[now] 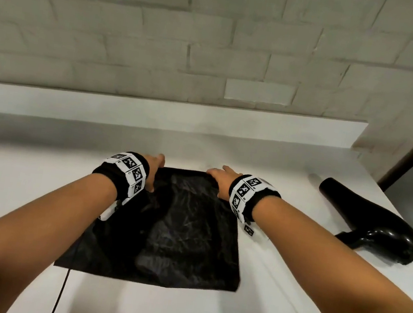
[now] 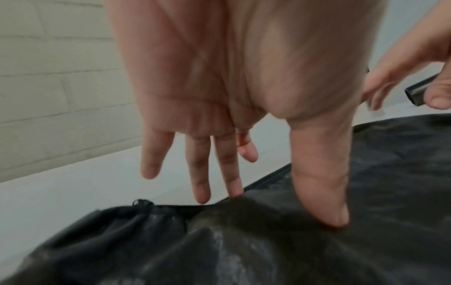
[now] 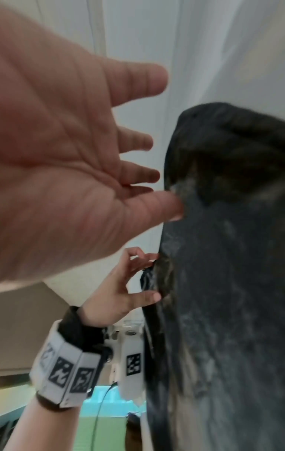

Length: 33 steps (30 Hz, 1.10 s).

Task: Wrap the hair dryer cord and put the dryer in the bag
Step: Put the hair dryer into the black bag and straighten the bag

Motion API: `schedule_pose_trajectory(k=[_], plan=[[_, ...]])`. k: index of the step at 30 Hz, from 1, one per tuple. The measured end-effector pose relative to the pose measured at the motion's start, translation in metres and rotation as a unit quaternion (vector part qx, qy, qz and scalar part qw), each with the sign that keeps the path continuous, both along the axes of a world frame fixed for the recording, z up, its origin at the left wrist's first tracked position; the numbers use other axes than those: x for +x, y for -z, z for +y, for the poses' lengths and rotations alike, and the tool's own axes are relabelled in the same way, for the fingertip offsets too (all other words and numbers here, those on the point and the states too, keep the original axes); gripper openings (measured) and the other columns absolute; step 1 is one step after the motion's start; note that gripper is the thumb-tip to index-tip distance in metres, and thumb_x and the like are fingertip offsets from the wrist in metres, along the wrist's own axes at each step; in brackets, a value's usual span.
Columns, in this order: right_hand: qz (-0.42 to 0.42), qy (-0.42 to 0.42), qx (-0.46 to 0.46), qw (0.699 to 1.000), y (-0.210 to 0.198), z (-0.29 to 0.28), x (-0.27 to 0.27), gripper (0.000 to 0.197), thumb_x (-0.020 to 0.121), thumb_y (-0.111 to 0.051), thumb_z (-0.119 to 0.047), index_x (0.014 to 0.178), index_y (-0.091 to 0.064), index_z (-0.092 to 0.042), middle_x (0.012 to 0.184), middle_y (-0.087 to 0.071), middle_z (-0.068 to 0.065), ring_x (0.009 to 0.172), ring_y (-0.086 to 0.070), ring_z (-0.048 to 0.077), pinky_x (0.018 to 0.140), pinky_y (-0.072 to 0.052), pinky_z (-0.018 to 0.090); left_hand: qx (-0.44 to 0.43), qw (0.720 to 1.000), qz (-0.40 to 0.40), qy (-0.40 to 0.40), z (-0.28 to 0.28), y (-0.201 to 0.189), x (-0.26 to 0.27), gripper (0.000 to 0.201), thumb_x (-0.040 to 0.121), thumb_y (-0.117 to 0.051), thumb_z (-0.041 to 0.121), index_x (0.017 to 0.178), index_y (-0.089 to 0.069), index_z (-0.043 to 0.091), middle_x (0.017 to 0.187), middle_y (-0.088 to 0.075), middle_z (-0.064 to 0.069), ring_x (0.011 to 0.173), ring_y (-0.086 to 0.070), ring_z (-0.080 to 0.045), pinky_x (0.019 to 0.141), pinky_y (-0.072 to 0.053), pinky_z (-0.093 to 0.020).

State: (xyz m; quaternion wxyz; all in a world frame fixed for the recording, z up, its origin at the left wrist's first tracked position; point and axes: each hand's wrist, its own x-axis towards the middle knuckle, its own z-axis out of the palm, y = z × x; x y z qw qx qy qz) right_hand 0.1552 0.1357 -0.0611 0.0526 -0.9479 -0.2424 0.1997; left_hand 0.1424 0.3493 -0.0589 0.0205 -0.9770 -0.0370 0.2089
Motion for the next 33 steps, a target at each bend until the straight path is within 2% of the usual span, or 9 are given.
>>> schedule_pose_trajectory(k=[4, 8, 13, 17, 20, 24, 27, 30, 33], plan=[[0.015, 0.012, -0.029, 0.999, 0.012, 0.001, 0.008, 0.057, 0.083, -0.055, -0.034, 0.135, -0.032, -0.031, 0.148, -0.031, 0.011, 0.138, -0.026, 0.034, 0.111, -0.024, 0.051, -0.01, 1.0, 0.006, 0.011, -0.003, 0.004, -0.002, 0.083, 0.059, -0.083, 0.02, 0.127, -0.037, 0.011, 0.127, -0.054, -0.014, 0.113, -0.054, -0.033, 0.094, -0.046, -0.04], [-0.02, -0.004, -0.076, 0.997, 0.002, -0.002, 0.014, 0.033, 0.08, -0.058, -0.016, 0.111, -0.055, -0.024, 0.116, -0.059, 0.009, 0.113, -0.05, 0.034, 0.097, -0.035, 0.043, -0.013, 1.0, 0.014, 0.017, -0.012, 0.0, -0.008, 0.068, 0.071, -0.075, 0.02, 0.128, -0.04, 0.012, 0.13, -0.051, -0.011, 0.119, -0.05, -0.029, 0.096, -0.041, -0.036], [-0.079, 0.003, -0.079, 0.994, -0.012, -0.014, 0.021, 0.026, 0.087, -0.047, -0.013, 0.107, -0.063, -0.015, 0.113, -0.064, 0.011, 0.108, -0.057, 0.031, 0.098, -0.039, 0.041, -0.086, 0.995, -0.042, 0.042, -0.013, 0.002, -0.013, 0.045, 0.084, -0.053, 0.014, 0.126, -0.044, 0.028, 0.122, -0.057, -0.005, 0.115, -0.054, -0.028, 0.095, -0.042, -0.038], [-0.099, 0.119, -0.007, 0.988, -0.019, -0.022, 0.026, 0.042, 0.085, -0.037, -0.003, 0.127, -0.042, 0.0, 0.124, -0.052, 0.019, 0.104, -0.056, 0.039, 0.077, -0.042, 0.039, -0.157, 0.982, -0.089, 0.056, -0.022, -0.01, -0.016, 0.042, 0.085, -0.044, 0.009, 0.118, -0.055, 0.031, 0.111, -0.064, -0.008, 0.104, -0.059, -0.029, 0.09, -0.044, -0.031], [-0.059, 0.235, 0.049, 0.969, -0.026, -0.029, 0.026, 0.061, 0.084, -0.039, -0.002, 0.14, -0.017, -0.003, 0.128, -0.048, 0.02, 0.107, -0.055, 0.04, 0.078, -0.041, 0.036, -0.207, 0.97, -0.114, 0.064, -0.031, -0.019, -0.016, 0.037, 0.082, -0.047, 0.006, 0.11, -0.062, 0.026, 0.107, -0.067, -0.009, 0.102, -0.06, -0.029, 0.093, -0.046, -0.033], [-0.047, 0.223, 0.072, 0.971, -0.039, -0.044, 0.02, 0.033, 0.091, -0.036, -0.006, 0.117, -0.05, 0.009, 0.126, -0.053, 0.023, 0.113, -0.053, 0.039, 0.094, -0.043, 0.036, -0.212, 0.968, -0.103, 0.084, -0.041, -0.024, -0.019, 0.027, 0.089, -0.053, 0.034, 0.107, -0.063, 0.017, 0.12, -0.058, -0.007, 0.11, -0.055, -0.025, 0.098, -0.04, -0.031], [-0.045, 0.197, 0.137, 0.97, -0.05, -0.054, 0.01, 0.023, 0.089, -0.038, -0.003, 0.093, -0.06, 0.004, 0.107, -0.062, 0.026, 0.102, -0.057, 0.038, 0.079, -0.045, 0.033, -0.271, 0.954, -0.125, 0.038, -0.048, -0.027, -0.019, 0.048, 0.093, -0.034, 0.047, 0.097, -0.066, 0.011, 0.129, -0.051, -0.003, 0.123, -0.045, -0.021, 0.101, -0.029, -0.026], [-0.044, 0.172, 0.24, 0.954, -0.058, -0.058, -0.002, 0.021, 0.079, -0.045, 0.002, 0.084, -0.065, -0.001, 0.09, -0.059, 0.013, 0.087, -0.054, 0.025, 0.07, -0.04, 0.023, -0.218, 0.965, -0.148, -0.001, -0.048, -0.028, -0.015, 0.053, 0.096, -0.025, 0.047, 0.132, -0.047, 0.016, 0.136, -0.052, 0.002, 0.142, -0.019, -0.019, 0.113, -0.015, -0.045], [-0.059, 0.143, 0.35, 0.924, -0.068, -0.06, -0.014, 0.029, 0.076, -0.054, 0.003, 0.102, -0.066, -0.001, 0.096, -0.05, 0.001, 0.086, -0.048, 0.014, 0.076, -0.039, 0.016, -0.197, 0.975, -0.104, -0.019, -0.052, -0.028, -0.013, 0.054, 0.096, -0.031, 0.043, 0.14, -0.033, 0.013, 0.137, -0.052, -0.005, 0.137, -0.033, -0.021, 0.111, -0.022, -0.034]])
